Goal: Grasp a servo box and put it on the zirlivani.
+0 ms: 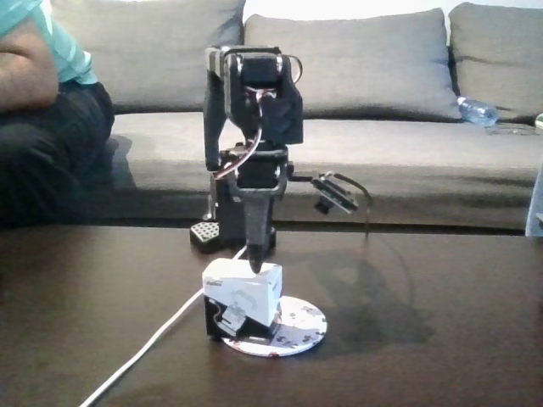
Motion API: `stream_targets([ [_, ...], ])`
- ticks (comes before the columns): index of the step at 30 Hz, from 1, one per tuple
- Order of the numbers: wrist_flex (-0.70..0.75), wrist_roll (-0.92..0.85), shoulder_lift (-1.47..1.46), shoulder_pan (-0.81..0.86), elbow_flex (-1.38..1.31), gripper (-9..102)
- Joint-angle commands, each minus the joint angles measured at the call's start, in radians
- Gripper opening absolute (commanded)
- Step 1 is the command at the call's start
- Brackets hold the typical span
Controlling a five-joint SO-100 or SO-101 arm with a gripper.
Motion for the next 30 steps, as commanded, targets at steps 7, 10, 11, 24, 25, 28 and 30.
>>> stream_targets([
  [7, 0.041, 0.009, 0.074, -0.026, -0.153, 37],
  [10, 0.067, 0.011, 0.150, -0.044, -0.146, 36],
  [11, 0.092, 0.011, 0.183, -0.055, -0.143, 36],
  [24, 0.146, -0.091, 0.604, 0.072, 0.225, 0],
  [25, 0.101, -0.118, 0.627, 0.101, 0.273, 0],
  [28, -0.117, -0.166, 0.709, 0.160, 0.476, 0],
  [30, -0.255, -0.176, 0.756, 0.167, 0.623, 0],
])
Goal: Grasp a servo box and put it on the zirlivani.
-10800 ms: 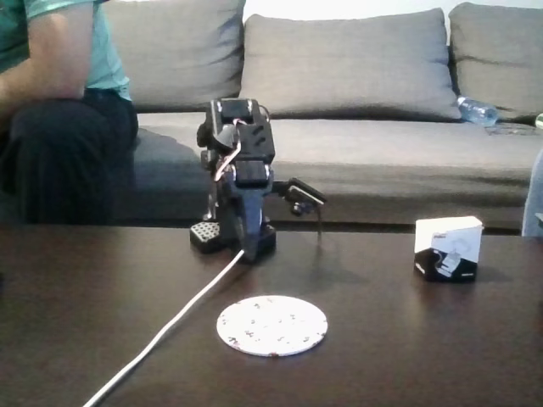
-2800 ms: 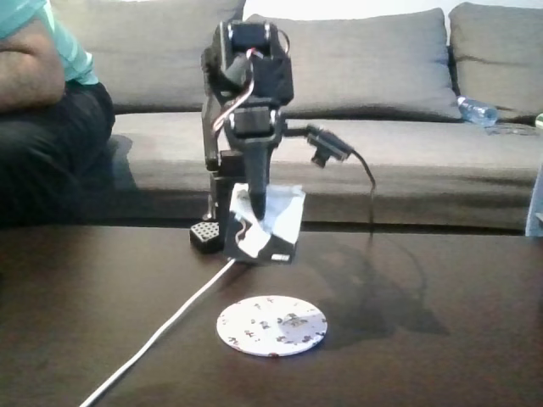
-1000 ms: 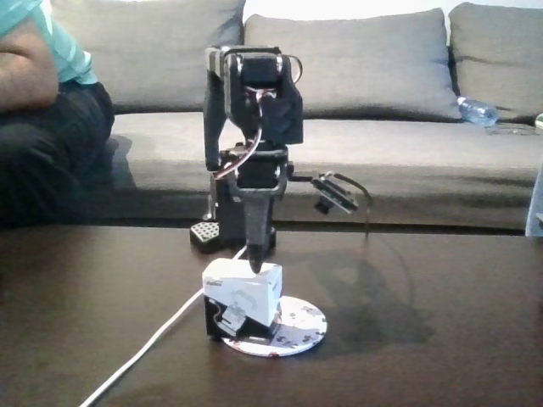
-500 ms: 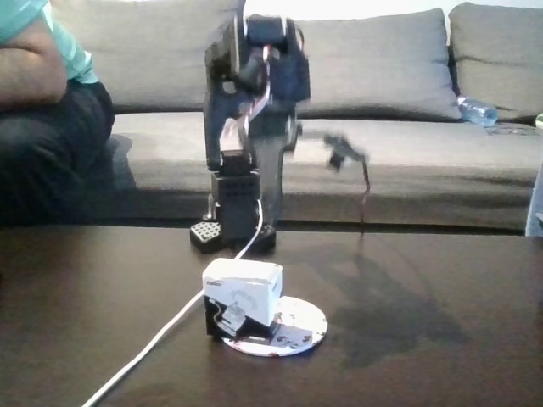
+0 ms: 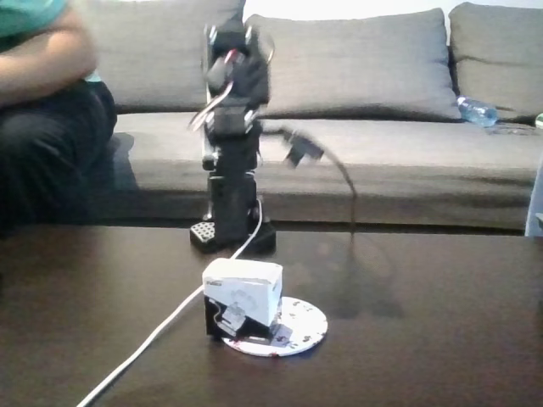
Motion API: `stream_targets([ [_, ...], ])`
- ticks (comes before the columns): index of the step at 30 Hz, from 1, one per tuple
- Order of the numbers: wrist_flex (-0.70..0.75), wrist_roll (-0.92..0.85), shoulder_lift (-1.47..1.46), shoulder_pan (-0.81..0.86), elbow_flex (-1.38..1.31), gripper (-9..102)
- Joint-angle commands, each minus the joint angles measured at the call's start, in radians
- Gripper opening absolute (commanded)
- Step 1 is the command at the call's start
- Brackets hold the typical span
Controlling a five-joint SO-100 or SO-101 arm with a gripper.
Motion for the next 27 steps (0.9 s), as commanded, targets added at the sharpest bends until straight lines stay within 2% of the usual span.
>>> stream_targets([
  [1, -0.225, -0.014, 0.089, 0.014, 0.233, 0],
  [4, -0.342, -0.009, 0.178, -0.011, 0.423, 0],
  [8, -0.405, -0.009, 0.342, -0.055, 0.627, 0],
  [12, -0.341, -0.006, 0.572, -0.103, 0.701, 0],
  [18, -0.129, -0.005, 0.939, -0.133, 0.773, 0],
  [24, -0.144, 0.029, 0.900, -0.117, 0.770, 0],
  [27, -0.140, 0.046, 0.902, -0.043, 0.770, 0],
])
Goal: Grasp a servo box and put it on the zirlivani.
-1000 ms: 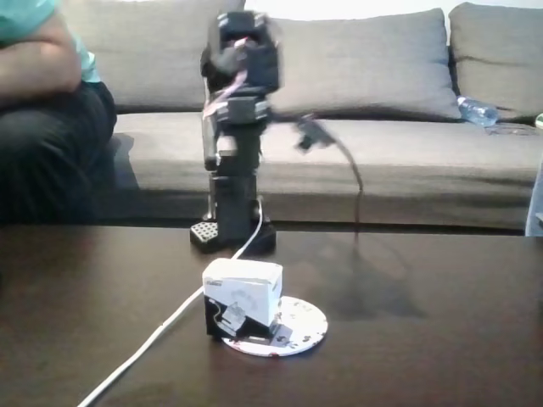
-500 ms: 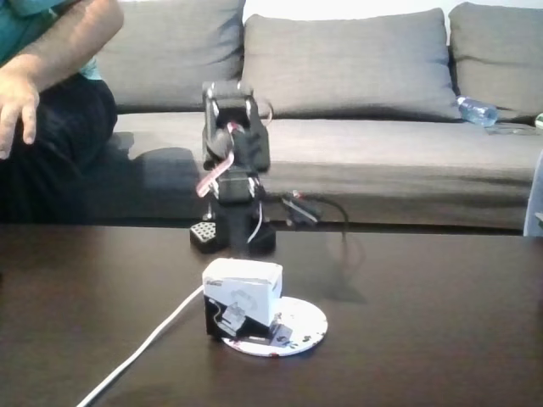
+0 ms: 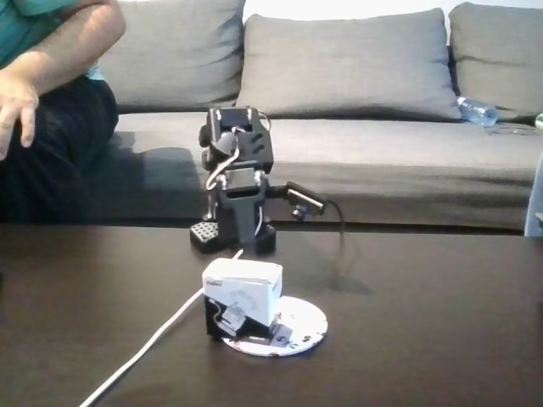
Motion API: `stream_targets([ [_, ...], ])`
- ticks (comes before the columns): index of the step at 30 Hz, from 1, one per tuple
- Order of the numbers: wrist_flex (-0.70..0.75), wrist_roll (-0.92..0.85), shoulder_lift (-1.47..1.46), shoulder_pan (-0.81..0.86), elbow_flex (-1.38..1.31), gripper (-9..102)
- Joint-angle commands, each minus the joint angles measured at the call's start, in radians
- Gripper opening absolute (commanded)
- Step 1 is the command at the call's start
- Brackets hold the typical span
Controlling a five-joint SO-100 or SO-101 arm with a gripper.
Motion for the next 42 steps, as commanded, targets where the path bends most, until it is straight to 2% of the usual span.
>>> stream_targets([
  [1, 0.005, 0.008, 0.011, 0.078, -0.008, 0],
  [5, 0.005, 0.005, 0.011, 0.120, -0.008, 0],
  [42, -0.009, 0.009, 0.011, 0.112, -0.008, 0],
])
